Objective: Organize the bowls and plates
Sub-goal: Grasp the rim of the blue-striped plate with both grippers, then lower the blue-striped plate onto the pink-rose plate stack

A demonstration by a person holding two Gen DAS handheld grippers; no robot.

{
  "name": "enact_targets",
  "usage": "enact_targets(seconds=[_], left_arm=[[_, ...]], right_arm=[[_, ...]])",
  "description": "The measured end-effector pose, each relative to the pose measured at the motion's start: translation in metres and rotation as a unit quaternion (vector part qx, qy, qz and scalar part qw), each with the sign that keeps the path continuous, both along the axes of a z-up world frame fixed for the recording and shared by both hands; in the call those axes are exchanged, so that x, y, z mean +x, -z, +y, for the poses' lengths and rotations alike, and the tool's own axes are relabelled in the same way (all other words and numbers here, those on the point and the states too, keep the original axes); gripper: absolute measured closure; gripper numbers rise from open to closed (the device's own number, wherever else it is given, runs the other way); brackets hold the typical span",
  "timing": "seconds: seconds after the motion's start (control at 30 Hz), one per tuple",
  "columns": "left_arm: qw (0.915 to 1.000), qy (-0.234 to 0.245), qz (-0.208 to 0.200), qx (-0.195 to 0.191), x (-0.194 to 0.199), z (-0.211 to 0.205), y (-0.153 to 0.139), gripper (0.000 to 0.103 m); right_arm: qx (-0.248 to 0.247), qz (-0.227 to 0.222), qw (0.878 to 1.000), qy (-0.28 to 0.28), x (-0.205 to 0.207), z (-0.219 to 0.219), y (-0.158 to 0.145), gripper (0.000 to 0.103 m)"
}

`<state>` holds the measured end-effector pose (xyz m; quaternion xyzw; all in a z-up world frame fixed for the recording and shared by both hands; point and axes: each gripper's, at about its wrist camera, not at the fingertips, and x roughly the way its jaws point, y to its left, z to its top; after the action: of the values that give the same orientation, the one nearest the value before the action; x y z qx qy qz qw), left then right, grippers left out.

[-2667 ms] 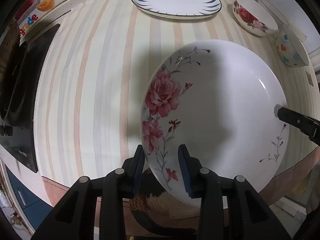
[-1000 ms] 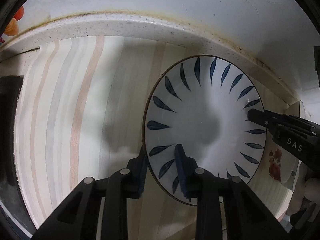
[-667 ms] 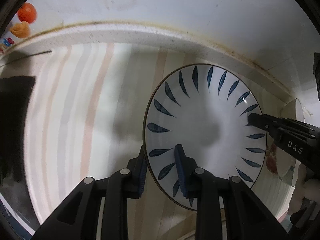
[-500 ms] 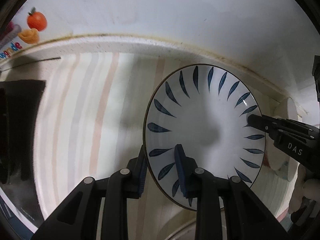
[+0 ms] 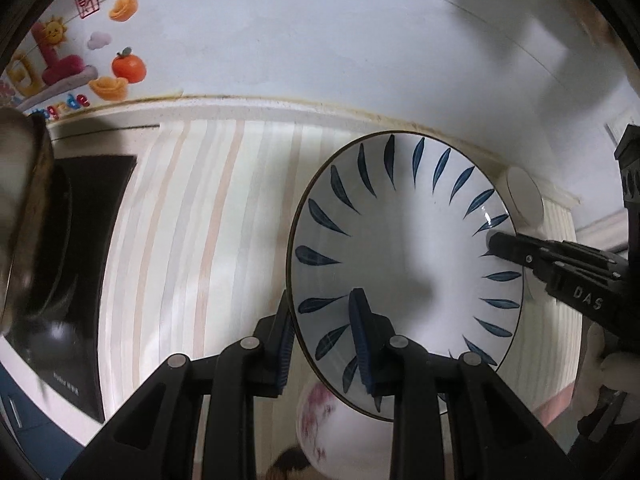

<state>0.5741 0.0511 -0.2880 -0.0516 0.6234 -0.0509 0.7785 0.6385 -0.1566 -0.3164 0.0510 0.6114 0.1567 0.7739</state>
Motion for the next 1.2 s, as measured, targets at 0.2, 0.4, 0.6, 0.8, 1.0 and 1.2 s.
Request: enact_targets(seconds=[0.2, 0.4, 0.6, 0.8, 1.0, 1.2], left_arm=[[0.9998, 0.005, 0.02, -0.008, -0.041, -0.005, 0.011, 0.079], [0.9988, 0.018, 0.046, -0.003, -0.072, -0.012, 0.038, 0.079], [0.9966, 0.034, 0.075, 0.009, -0.088, -0.021, 0.07, 0.079], [0.9949, 0.04, 0.09, 0.022, -0.092, -0.028, 0.09, 0.079], [0.9944, 0.037, 0.094, 0.031, -0.084, -0.031, 0.104, 0.079], [0.9947, 0.03, 0.094, 0.03, -0.08, -0.031, 0.112, 0.079]], right_arm=[[0.015, 0.002, 1.0, 0.007, -0.063, -0.012, -0.008, 0.087], [0.021, 0.029, 0.999, 0.018, -0.116, -0.018, 0.014, 0.087], [0.023, 0.07, 0.997, 0.028, -0.15, -0.024, 0.053, 0.087], [0.01, 0.095, 0.995, 0.025, -0.17, -0.022, 0.083, 0.087], [0.006, 0.102, 0.995, 0.023, -0.172, -0.017, 0.097, 0.087], [0.008, 0.104, 0.994, 0.024, -0.169, -0.019, 0.101, 0.087]])
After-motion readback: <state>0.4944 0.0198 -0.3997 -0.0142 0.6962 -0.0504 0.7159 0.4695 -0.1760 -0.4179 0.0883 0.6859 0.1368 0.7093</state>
